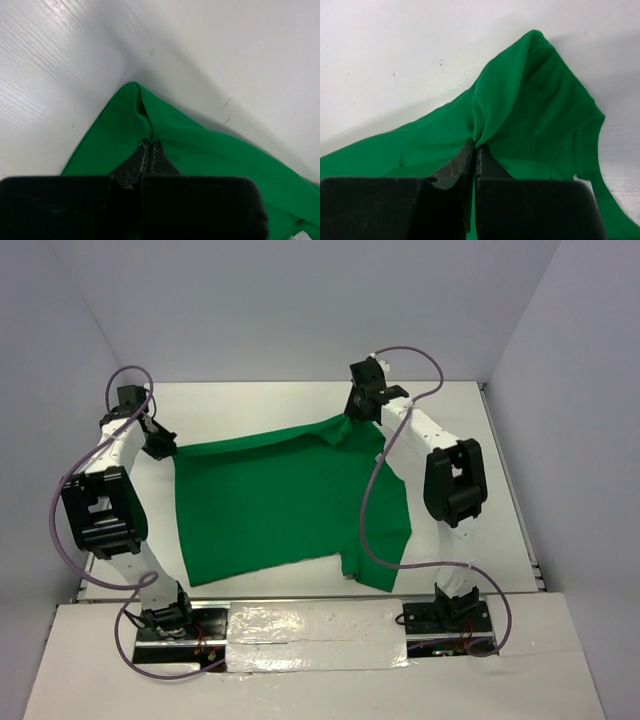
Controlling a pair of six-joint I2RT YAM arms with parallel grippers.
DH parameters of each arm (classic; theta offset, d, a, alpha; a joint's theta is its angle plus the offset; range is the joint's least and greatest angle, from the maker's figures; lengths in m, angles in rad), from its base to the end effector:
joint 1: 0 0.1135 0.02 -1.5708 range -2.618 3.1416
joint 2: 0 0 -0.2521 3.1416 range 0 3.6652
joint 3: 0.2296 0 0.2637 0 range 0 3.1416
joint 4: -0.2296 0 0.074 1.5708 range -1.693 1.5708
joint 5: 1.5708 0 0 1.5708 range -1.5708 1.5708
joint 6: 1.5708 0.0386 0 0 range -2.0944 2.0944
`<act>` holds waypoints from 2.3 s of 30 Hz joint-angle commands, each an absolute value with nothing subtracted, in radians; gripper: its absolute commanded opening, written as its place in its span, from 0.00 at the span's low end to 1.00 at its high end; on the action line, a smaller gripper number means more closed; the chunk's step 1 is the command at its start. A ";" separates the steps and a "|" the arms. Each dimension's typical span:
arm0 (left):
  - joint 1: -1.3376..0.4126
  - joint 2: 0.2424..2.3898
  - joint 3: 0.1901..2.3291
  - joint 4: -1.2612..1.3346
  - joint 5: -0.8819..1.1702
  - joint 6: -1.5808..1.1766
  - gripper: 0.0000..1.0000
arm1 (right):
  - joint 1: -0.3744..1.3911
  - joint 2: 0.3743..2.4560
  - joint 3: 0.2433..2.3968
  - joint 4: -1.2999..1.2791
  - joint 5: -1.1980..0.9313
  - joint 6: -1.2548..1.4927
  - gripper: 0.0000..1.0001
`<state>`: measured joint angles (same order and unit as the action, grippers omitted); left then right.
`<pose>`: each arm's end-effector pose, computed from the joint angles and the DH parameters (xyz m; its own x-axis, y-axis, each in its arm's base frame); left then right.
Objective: Fold and stack the t-shirts
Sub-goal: Fold the flattened tshirt in 1/3 of the way
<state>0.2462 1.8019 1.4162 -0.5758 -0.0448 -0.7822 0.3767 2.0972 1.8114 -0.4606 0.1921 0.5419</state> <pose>0.3901 0.0998 0.2256 -0.3751 -0.8203 -0.4318 -0.7509 0.5420 -0.3773 0.4603 0.1742 0.2407 -0.6599 0.2834 -0.6958 0.1280 0.9550 0.2676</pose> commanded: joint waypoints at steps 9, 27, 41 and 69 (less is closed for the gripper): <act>0.244 1.700 1.356 -0.595 -0.071 -0.739 0.00 | 0.368 1.911 1.639 -0.535 0.170 0.572 0.00; 0.242 1.677 1.324 -0.598 -0.071 -0.733 0.00 | 0.379 1.668 1.284 -0.486 0.176 0.617 0.00; 0.242 1.648 1.281 -0.773 -0.134 -0.762 0.99 | 0.399 1.611 1.092 -0.538 0.276 0.627 0.71; 0.092 1.668 1.297 -0.789 -0.298 -0.824 0.99 | 0.328 1.790 1.388 -0.515 0.066 0.581 0.67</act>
